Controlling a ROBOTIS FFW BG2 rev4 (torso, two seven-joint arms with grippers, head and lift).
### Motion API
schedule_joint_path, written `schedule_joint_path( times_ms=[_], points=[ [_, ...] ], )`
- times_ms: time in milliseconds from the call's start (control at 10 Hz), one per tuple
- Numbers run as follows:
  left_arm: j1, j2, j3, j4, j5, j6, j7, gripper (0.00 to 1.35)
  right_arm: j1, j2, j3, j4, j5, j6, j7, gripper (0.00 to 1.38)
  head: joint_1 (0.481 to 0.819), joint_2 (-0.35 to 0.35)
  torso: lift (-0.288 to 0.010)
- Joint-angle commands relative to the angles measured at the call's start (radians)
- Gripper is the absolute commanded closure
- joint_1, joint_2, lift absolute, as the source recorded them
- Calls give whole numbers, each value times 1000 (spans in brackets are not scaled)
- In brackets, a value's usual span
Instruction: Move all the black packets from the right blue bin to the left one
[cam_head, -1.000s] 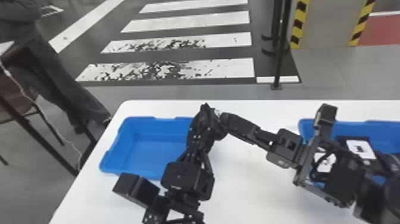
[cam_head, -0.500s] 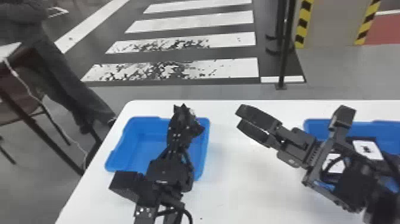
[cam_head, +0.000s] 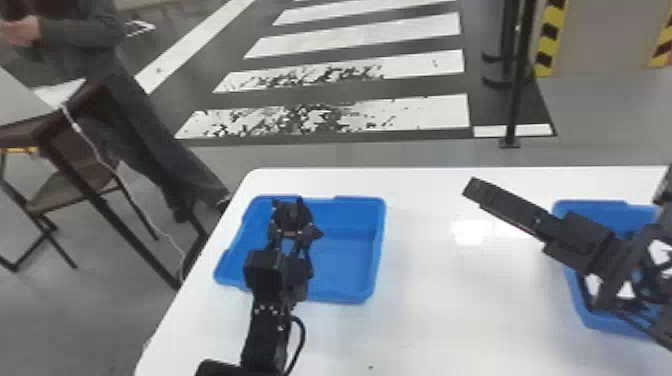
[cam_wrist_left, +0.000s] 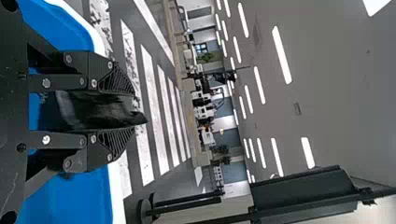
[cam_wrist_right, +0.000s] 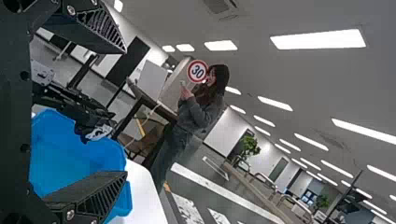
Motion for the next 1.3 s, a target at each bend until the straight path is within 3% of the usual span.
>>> schedule_joint_path(
  times_ms=[0, 200, 300, 500, 800, 1000, 1200],
  points=[
    [9, -2, 28, 2, 13, -64, -16, -2, 19, -2, -40, -44, 117, -8, 0, 116, 695, 314, -140],
    [46, -13, 34, -38, 67, -150, -48, 128, 51, 0, -128, -112, 306, 29, -12, 111, 695, 297, -140],
    [90, -16, 26, -128, 69, -125, -49, 130, 90, 9, -188, -186, 422, 75, -48, 113, 695, 274, -140],
    [195, -15, 0, -300, 129, -74, -55, 130, 213, 56, -313, -368, 653, 151, -155, 116, 695, 220, -140],
    [291, -16, -78, -406, 179, 0, -58, 128, 311, 72, -323, -405, 715, 186, -301, 117, 695, 78, -140],
    [284, 4, -126, -413, 177, 47, -66, 125, 277, 73, -305, -336, 789, 186, -310, 113, 695, 28, -140],
    [286, 1, -114, -413, 179, 32, -83, 127, 215, 70, -275, -262, 831, 181, -310, 131, 695, -22, -140]
  ],
)
